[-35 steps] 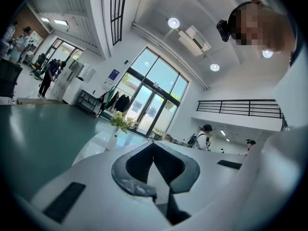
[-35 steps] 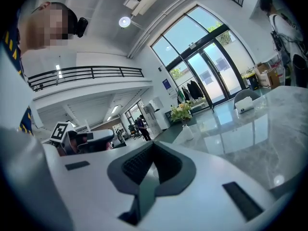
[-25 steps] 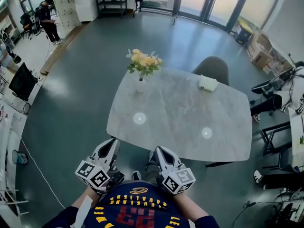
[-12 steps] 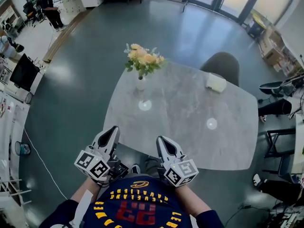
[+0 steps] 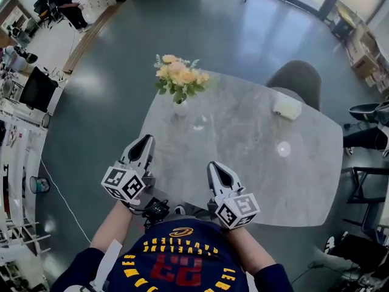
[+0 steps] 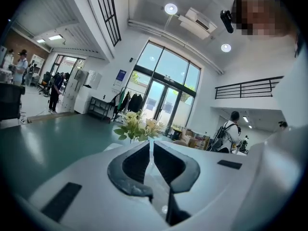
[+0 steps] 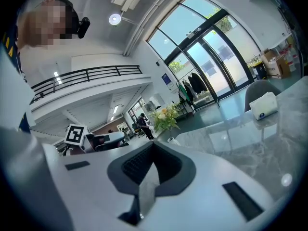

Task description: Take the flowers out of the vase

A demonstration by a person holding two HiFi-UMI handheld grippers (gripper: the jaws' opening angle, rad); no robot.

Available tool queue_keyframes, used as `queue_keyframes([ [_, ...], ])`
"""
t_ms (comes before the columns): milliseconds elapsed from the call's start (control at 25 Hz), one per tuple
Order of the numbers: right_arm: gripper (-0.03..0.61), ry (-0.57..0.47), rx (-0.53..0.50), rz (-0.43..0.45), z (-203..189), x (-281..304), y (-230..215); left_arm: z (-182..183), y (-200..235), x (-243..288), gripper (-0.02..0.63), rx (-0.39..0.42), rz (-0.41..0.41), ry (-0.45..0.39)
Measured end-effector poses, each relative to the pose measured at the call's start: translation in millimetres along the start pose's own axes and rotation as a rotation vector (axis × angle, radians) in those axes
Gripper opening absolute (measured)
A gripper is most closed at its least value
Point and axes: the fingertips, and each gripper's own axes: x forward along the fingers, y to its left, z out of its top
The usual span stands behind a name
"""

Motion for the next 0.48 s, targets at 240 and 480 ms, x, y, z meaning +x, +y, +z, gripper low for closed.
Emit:
queue_keyframes([
  [240, 0.006, -0.003, 0.011, -0.002, 13.5, 18.7, -34.8, -9.7, 29.7, 55.3, 0.01, 0.043, 0.056, 0.039],
  [480, 0.006, -0.031, 0.056, -0.015, 18.5, 28.8, -63.0, -26.8, 48.3, 103.7, 0.044, 0.107, 0.069, 0.1],
])
